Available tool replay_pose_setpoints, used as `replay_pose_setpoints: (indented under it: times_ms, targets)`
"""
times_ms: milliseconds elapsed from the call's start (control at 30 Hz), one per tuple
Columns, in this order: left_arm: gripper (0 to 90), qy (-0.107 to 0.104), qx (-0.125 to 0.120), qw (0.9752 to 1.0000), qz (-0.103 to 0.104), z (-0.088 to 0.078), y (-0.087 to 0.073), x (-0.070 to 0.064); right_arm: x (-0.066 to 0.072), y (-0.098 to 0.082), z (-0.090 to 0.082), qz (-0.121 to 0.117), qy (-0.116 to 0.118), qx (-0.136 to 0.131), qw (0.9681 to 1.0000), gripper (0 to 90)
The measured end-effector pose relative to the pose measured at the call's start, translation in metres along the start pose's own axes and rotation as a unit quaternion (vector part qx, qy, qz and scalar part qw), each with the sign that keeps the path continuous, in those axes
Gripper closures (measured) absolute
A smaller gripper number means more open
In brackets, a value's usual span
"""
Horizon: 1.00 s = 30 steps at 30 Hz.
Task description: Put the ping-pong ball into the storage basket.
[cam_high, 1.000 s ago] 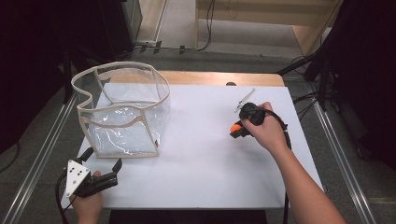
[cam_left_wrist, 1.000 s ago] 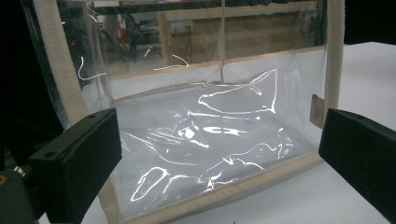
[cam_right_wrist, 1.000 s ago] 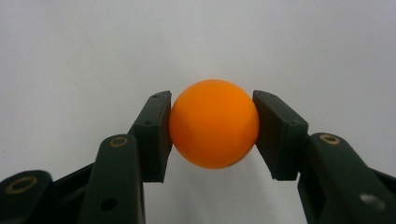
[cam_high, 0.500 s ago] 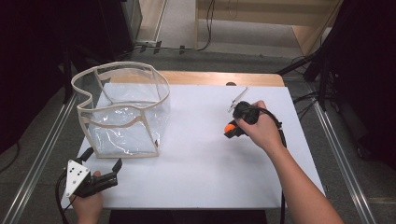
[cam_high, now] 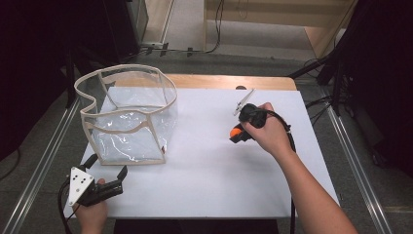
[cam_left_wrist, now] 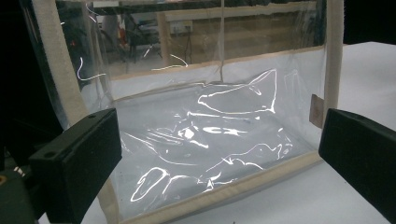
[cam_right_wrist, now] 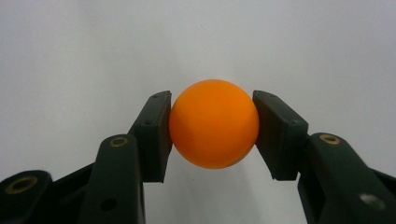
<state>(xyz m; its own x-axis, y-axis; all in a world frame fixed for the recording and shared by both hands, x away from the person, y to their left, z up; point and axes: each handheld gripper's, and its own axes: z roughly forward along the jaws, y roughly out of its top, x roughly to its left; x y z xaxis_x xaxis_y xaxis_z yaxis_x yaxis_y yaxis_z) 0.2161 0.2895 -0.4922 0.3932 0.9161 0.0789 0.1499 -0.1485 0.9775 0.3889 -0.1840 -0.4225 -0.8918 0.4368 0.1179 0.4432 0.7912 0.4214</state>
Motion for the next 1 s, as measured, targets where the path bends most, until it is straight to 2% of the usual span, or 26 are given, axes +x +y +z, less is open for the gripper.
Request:
replay_pose_setpoints:
  times_ms: [433, 600, 1000]
  targets:
    - [0.0, -0.001, 0.0, 1.0, -0.001, 0.0, 0.0, 0.0, 0.006, 0.021, -0.005, -0.013, 0.0, 0.0, 0.9999, 47.9]
    - [0.0, -0.001, -0.001, 1.0, -0.001, 0.0, 0.0, 0.0, 0.008, 0.03, -0.006, -0.026, 0.001, 0.001, 0.9997, 47.8]
    - [0.0, -0.002, -0.001, 1.0, -0.001, 0.0, 0.0, 0.0, 0.014, 0.046, -0.01, -0.036, 0.003, 0.002, 0.9994, 47.8]
